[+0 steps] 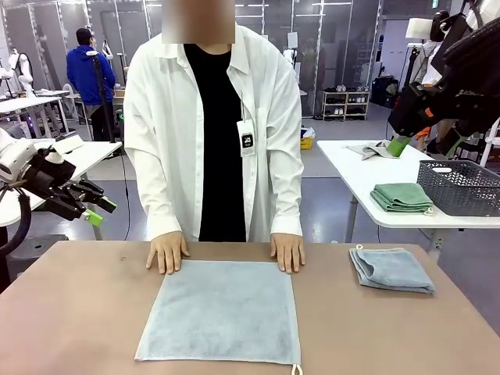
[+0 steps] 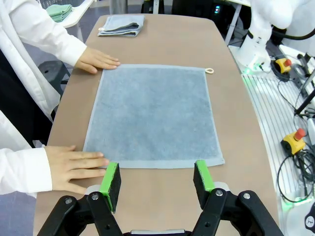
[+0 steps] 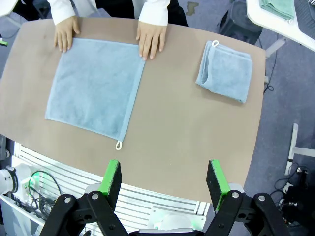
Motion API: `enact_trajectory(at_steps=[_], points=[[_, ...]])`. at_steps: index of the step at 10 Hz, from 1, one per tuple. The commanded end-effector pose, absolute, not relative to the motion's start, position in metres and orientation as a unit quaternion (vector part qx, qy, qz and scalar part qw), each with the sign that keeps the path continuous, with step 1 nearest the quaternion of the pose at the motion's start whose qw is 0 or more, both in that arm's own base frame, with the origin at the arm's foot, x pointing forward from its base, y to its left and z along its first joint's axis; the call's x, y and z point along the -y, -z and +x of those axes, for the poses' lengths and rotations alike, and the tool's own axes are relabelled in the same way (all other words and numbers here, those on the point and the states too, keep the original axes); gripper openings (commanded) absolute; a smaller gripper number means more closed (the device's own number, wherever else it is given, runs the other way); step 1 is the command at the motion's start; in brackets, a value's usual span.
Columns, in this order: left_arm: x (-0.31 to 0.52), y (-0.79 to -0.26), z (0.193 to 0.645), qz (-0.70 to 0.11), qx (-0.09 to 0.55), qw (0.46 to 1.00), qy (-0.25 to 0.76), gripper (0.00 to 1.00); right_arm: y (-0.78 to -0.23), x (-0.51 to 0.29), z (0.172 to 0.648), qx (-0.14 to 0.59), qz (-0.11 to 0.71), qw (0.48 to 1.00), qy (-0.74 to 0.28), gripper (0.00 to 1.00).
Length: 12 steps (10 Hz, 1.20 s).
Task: Fold the towels and place them in the basket.
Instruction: When a person lays out a Towel with hook on the table, fold it in half twice.
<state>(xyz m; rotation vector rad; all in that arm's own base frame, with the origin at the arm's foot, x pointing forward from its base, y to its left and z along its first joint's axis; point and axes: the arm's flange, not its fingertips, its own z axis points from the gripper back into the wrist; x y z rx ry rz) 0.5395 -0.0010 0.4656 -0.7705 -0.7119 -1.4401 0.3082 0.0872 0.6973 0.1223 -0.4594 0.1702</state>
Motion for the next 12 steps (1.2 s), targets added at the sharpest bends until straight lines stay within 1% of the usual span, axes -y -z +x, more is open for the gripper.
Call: enact_trajectory(at_steps=[1,8,9,10,11,12], points=[[0.001,-0.468,0.539,-0.331,0.306,0.633,0.63,0.75,-0.697,-0.086,0.308,0.228,0.061,0.968,-0.083,0.87],[0.001,-0.466,0.539,-0.336,0.311,0.629,0.629,0.76,-0.697,-0.087,0.308,0.227,0.061,0.968,-0.084,0.87],[0.013,-0.485,0.527,-0.264,0.276,0.673,0.633,0.76,-0.697,-0.097,0.306,0.245,0.045,0.956,-0.155,0.87],[0.026,-0.504,0.511,-0.233,0.275,0.672,0.646,0.76,-0.697,-0.109,0.302,0.263,0.046,0.936,-0.231,0.87],[0.046,-0.524,0.491,-0.195,0.258,0.667,0.671,0.93,-0.698,-0.12,0.298,0.277,0.028,0.918,-0.283,0.87],[0.066,-0.54,0.474,-0.164,0.247,0.664,0.687,0.96,-0.698,-0.132,0.294,0.293,0.017,0.894,-0.339,0.87]])
